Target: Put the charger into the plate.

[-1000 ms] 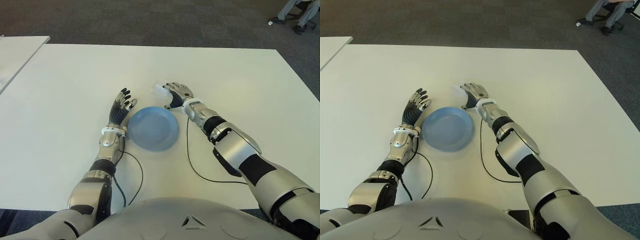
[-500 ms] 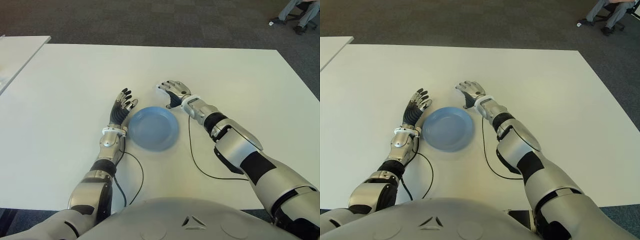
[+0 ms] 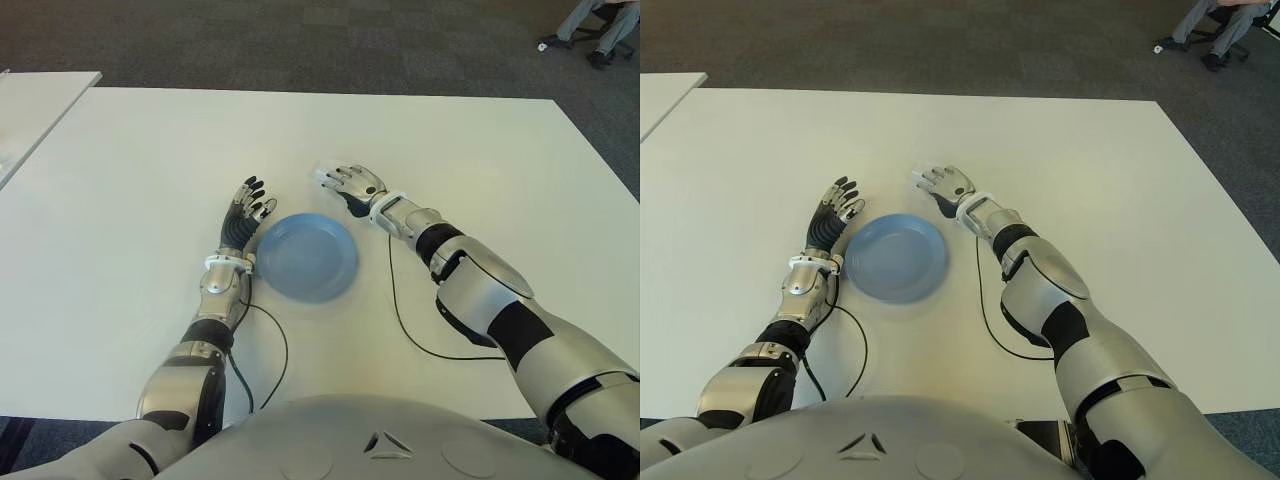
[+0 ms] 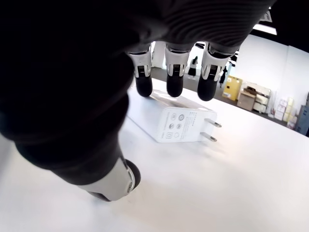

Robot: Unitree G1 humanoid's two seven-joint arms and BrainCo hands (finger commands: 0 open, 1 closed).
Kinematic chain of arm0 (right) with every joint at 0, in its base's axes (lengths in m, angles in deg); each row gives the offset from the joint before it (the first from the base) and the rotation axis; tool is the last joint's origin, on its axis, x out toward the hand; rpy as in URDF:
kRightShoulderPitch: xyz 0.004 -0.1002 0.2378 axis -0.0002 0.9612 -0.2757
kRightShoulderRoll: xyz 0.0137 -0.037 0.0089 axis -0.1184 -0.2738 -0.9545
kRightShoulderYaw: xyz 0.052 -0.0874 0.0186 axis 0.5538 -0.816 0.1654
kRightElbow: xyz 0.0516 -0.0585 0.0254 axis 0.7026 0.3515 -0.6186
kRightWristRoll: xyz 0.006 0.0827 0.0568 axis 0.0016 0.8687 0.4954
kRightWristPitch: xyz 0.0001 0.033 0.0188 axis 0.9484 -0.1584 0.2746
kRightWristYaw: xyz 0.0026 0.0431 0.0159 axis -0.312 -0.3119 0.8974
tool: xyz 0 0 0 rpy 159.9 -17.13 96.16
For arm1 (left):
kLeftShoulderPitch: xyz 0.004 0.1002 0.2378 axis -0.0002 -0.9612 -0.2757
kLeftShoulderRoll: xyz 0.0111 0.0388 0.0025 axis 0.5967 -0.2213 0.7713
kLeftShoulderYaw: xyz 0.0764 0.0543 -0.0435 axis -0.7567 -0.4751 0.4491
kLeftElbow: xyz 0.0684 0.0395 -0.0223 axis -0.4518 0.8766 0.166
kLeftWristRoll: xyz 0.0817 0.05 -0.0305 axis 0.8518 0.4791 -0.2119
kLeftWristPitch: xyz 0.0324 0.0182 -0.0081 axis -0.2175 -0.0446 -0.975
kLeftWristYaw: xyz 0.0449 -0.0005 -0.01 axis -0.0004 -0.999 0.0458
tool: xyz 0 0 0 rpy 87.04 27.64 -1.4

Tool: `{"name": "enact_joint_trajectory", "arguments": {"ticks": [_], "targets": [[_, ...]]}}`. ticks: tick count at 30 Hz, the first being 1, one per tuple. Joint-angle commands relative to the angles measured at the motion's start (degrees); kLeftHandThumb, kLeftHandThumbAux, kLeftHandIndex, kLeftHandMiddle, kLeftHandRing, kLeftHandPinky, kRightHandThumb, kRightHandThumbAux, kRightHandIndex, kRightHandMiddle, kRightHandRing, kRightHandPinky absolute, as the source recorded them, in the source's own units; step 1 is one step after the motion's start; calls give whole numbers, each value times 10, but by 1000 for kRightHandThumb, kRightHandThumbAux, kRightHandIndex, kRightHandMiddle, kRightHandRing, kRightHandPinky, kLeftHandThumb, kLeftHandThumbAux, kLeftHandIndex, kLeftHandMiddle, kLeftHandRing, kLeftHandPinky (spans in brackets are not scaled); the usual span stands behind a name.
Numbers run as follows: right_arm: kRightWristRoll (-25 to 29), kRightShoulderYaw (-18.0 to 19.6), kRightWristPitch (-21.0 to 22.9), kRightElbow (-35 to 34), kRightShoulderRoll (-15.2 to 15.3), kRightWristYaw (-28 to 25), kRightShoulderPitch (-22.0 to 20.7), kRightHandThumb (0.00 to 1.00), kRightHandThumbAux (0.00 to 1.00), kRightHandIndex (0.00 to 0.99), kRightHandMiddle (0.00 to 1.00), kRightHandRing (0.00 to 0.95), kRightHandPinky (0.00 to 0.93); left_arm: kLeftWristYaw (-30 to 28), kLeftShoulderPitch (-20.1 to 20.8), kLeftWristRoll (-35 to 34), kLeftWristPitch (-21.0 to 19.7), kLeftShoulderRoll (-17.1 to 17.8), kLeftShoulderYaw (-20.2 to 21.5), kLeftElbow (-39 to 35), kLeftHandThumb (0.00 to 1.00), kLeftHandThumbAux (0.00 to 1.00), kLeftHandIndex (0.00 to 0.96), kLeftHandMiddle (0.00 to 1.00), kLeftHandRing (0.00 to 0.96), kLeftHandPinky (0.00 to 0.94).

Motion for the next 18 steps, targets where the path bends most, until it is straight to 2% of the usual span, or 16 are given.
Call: {"name": "enact_joint_trajectory", "arguments": {"ticks": [1,7,18], "targets": [[-17,-16,-37,3,21,-35,-18,0,895,0,33,18,37,-11,-53,-1,-38,-21,-8,34,0,576,2,131,133,146],[-23,-24,-39,5,27,-57,-19,0,901,0,28,16,54,-11,-50,-2,-39,-21,-6,39,0,576,2,137,139,149],[-21,-24,-56,4,60,-41,-17,0,927,1,100,89,109,-17,-44,-8,-37,-21,-2,46,0,579,0,142,144,151]]}}
